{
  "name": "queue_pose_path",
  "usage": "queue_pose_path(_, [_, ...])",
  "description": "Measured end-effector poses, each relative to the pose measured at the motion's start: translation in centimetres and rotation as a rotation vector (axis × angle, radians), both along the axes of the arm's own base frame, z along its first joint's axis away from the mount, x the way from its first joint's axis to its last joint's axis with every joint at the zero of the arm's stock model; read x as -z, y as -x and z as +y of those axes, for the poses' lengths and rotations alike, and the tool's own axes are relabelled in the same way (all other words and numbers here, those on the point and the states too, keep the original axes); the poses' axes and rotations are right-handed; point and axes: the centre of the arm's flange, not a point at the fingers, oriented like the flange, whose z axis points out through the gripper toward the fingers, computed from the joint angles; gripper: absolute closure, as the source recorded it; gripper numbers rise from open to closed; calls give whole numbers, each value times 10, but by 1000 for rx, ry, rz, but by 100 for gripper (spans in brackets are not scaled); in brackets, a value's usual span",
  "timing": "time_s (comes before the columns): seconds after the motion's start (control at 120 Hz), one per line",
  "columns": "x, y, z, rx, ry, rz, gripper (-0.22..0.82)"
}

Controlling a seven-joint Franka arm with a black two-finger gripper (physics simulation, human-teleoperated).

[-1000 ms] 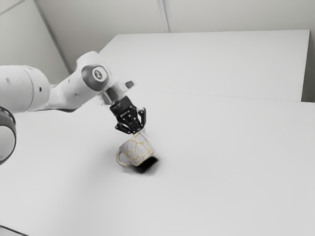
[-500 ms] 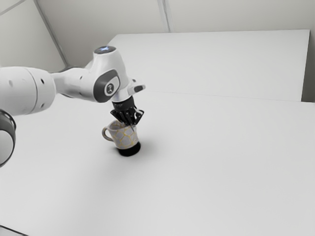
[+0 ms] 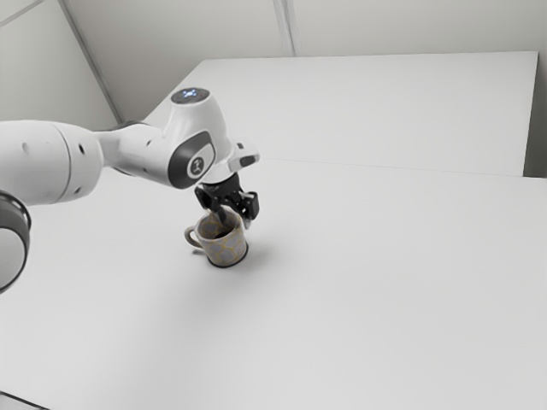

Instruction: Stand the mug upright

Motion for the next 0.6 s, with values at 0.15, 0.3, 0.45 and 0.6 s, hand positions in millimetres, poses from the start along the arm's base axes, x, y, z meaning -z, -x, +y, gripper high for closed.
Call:
queue_pose_path(0.15, [-27, 3, 2, 19, -2, -24, 11])
queue_pose_path(0.3, [-70, 1, 12, 30, 5, -84, 6])
queue_pose_path(0.45, [-132, -8, 14, 43, 9, -149, 3])
queue_pose_path(0.6, [-188, -8, 15, 50, 4, -148, 1])
